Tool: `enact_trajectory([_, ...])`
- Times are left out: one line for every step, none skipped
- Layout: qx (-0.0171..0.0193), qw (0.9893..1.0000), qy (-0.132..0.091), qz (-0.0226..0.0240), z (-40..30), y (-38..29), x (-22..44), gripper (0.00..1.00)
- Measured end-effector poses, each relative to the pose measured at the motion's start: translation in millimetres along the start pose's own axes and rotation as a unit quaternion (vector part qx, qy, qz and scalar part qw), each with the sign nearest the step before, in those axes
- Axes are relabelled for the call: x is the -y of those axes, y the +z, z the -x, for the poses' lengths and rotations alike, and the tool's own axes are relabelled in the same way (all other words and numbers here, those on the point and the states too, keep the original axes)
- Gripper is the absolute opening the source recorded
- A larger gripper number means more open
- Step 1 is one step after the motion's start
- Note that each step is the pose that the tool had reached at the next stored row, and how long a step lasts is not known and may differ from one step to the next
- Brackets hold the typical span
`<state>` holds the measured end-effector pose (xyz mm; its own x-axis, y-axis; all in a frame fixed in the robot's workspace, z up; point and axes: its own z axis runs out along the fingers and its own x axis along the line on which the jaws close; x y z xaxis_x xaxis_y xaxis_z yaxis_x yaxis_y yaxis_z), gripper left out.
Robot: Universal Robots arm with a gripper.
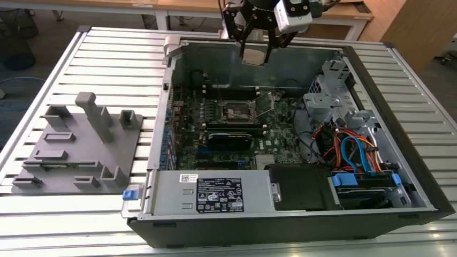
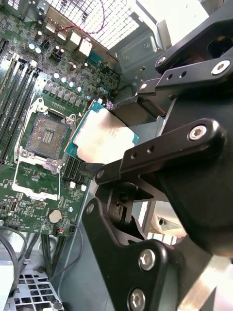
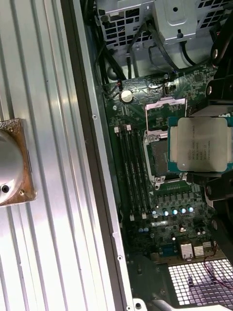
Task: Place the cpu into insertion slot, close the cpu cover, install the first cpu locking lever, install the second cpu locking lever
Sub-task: 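Place the cpu into insertion slot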
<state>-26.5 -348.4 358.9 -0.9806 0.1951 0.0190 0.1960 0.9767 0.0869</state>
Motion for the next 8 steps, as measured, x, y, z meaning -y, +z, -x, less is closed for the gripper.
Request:
enact_trajectory([0.0000, 1.0000, 0.000, 0.0000, 0.0, 0.0, 0.0, 0.54])
enact_trajectory([0.0000, 1.0000, 0.000, 0.0000, 0.0, 0.0, 0.0, 0.54])
enact_trajectory([0.0000, 1.0000, 0.000, 0.0000, 0.0, 0.0, 0.0, 0.54])
enact_trajectory([0.0002, 1.0000, 0.002, 0.0000, 0.0, 0.0, 0.0, 0.54])
enact_trajectory([0.0004, 1.0000, 0.005, 0.0001, 0.0, 0.0, 0.0, 0.54])
enact_trajectory([0.0008, 1.0000, 0.010, 0.0002, 0.0, 0.0, 0.0, 0.54])
enact_trajectory([0.0014, 0.9999, 0.016, 0.0003, 0.0, 0.1, 0.0, 0.54])
enact_trajectory([0.0021, 0.9997, 0.024, 0.0005, 0.0, 0.1, 0.0, 0.54])
